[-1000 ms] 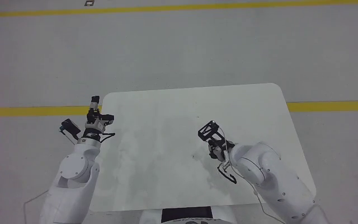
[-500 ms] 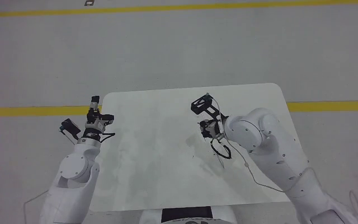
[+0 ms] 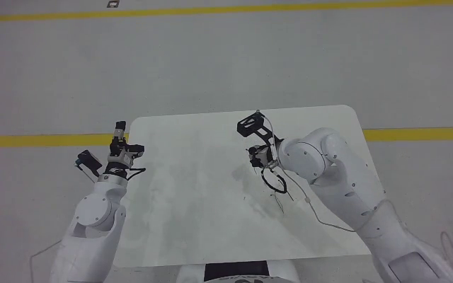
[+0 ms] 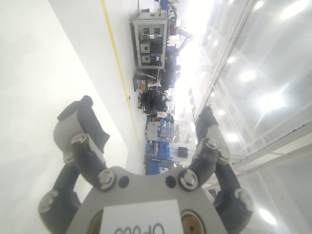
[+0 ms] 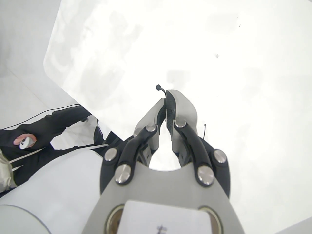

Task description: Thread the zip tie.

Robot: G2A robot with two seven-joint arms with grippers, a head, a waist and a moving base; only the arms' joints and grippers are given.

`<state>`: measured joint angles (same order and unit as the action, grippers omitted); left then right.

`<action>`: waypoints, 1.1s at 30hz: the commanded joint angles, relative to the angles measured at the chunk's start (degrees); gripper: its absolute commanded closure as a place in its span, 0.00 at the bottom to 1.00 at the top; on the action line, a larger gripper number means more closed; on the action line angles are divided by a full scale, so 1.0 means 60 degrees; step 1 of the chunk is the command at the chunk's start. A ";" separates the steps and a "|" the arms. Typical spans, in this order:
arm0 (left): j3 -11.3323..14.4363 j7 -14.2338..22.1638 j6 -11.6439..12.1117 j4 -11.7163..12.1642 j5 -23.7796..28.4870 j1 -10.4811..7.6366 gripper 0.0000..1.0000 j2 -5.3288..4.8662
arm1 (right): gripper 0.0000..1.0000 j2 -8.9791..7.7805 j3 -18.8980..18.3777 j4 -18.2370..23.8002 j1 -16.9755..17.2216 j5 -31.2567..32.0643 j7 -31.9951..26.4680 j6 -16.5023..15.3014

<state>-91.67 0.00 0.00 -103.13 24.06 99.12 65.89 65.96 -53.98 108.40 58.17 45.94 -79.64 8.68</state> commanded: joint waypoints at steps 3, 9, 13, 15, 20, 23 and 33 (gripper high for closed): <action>0.0000 0.0000 0.0000 0.0000 0.0000 0.0000 0.00 0.0000 | 1.00 0.0001 -0.0002 -0.0144 0.0254 -0.0059 0.0310 0.0192; 0.0000 0.0000 0.0000 0.0000 0.0000 0.0000 0.00 0.0000 | 1.00 0.0132 -0.0063 -0.0260 -0.0124 -0.0631 0.0332 0.1339; 0.0000 0.0000 0.0000 0.0000 0.0000 0.0000 0.00 0.0000 | 1.00 0.0330 0.0152 -0.0830 -0.0727 -0.1237 0.0162 0.1800; 0.0000 0.0000 0.0000 0.0000 0.0000 0.0000 0.00 0.0000 | 1.00 0.0452 0.0157 -0.1213 -0.1001 -0.1504 0.0134 0.1800; 0.0000 0.0000 0.0000 0.0000 0.0000 0.0000 0.00 0.0000 | 1.00 0.0868 0.0042 -0.2029 -0.1312 -0.1969 0.0068 0.1800; 0.0000 0.0000 0.0000 0.0000 0.0000 0.0000 0.00 0.0000 | 1.00 0.0886 0.0026 -0.2050 -0.1315 -0.1915 0.0074 0.1800; 0.0000 0.0000 0.0000 0.0000 0.0000 0.0000 0.00 0.0000 | 1.00 0.0898 0.0047 -0.2185 -0.1235 -0.1804 0.0393 0.1800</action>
<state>-91.67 0.00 0.00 -103.13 24.06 99.12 65.89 71.30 -53.84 95.69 50.72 34.38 -78.15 19.47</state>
